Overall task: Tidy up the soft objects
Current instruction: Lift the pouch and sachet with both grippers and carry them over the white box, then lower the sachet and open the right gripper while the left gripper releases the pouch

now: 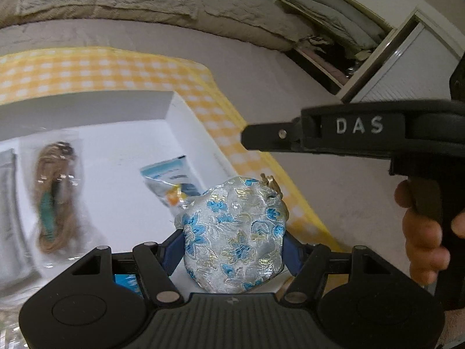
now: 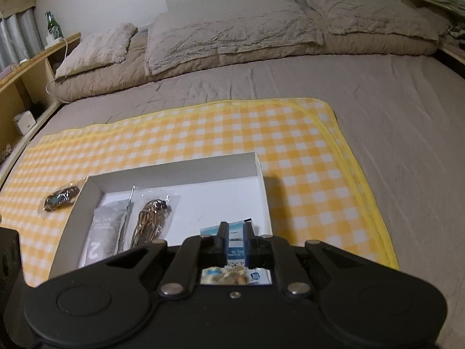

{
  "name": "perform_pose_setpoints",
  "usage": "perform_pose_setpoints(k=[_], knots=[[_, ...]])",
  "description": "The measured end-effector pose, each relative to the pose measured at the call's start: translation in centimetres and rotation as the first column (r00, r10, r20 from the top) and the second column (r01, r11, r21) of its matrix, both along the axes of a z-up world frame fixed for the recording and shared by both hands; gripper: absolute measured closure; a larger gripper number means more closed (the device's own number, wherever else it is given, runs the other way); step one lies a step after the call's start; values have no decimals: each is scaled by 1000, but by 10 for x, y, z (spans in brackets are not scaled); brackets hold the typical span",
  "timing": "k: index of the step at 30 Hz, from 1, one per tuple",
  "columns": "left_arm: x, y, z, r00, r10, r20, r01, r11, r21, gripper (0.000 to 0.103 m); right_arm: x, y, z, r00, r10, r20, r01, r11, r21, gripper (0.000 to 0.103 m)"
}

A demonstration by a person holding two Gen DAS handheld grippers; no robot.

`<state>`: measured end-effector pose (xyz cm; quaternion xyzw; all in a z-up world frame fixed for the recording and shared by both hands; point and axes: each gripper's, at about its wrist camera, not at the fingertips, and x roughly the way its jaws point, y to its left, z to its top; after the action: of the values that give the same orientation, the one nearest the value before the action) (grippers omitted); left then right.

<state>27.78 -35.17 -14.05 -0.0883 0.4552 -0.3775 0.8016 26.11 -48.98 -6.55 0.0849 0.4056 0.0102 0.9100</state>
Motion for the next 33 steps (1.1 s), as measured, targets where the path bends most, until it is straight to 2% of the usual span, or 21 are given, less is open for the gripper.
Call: perform_pose_setpoints(k=[2, 6, 14, 23, 30, 33], knots=[[0, -8, -7, 1000, -30, -7, 31, 999, 28, 34, 0, 0, 0, 1000, 2, 4, -2, 1000, 3, 93], [-2, -17, -19, 995, -96, -22, 98, 983, 156, 34, 1, 1, -3, 1000, 18, -5, -18, 1000, -17, 93], [3, -11, -16, 989, -142, -33, 146, 958, 248, 35, 4, 1, -11, 999, 30, -43, -31, 999, -30, 93], [-4, -13, -12, 990, -138, -18, 138, 955, 262, 34, 3, 7, -23, 993, 57, -101, -60, 998, -24, 93], [-4, -15, -13, 989, -150, -17, 149, 957, 250, 35, 29, 9, -74, 959, 56, -278, -52, 998, 23, 92], [-1, -15, -14, 987, -157, -24, 158, 957, 241, 35, 38, 7, -81, 965, 45, -260, -42, 999, 17, 90]])
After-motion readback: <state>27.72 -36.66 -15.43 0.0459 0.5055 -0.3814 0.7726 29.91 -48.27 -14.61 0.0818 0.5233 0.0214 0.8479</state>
